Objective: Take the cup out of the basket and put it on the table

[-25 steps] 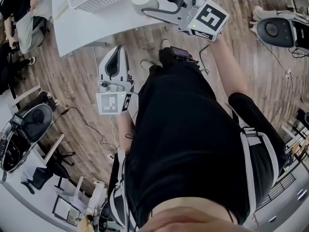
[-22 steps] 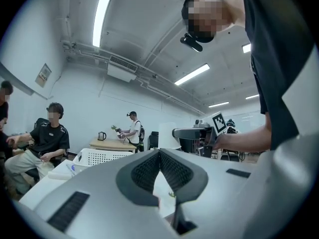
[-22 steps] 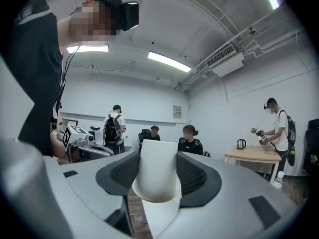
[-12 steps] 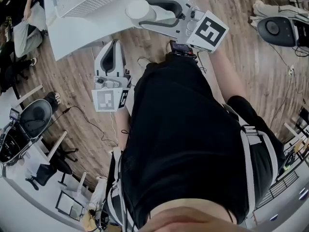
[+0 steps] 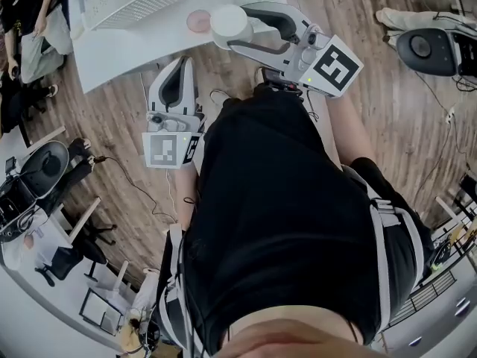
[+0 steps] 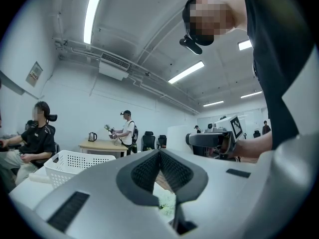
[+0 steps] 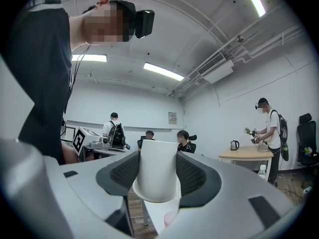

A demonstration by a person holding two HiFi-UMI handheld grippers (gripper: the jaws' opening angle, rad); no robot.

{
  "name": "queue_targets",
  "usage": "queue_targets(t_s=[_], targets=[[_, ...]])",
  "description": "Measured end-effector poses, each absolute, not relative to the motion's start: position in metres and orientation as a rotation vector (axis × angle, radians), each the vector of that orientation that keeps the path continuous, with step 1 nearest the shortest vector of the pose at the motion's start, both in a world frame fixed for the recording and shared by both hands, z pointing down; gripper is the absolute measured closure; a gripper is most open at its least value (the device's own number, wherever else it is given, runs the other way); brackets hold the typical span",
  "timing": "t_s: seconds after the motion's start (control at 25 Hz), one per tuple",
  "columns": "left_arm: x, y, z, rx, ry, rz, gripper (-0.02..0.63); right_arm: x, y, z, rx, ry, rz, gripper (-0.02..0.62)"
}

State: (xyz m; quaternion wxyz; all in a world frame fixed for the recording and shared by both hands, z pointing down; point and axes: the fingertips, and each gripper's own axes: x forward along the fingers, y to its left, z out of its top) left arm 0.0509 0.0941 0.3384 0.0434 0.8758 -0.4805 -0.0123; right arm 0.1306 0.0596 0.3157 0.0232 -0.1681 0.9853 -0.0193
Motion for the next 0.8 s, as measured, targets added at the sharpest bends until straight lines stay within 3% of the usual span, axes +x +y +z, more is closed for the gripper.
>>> queue_targets(t_s=[0.8], targets=[[0.063, 0.085, 0.344, 2.674, -1.458, -0.009, 0.584, 0.137, 0.056, 0.314, -0.478, 3.041, -0.075, 0.348]])
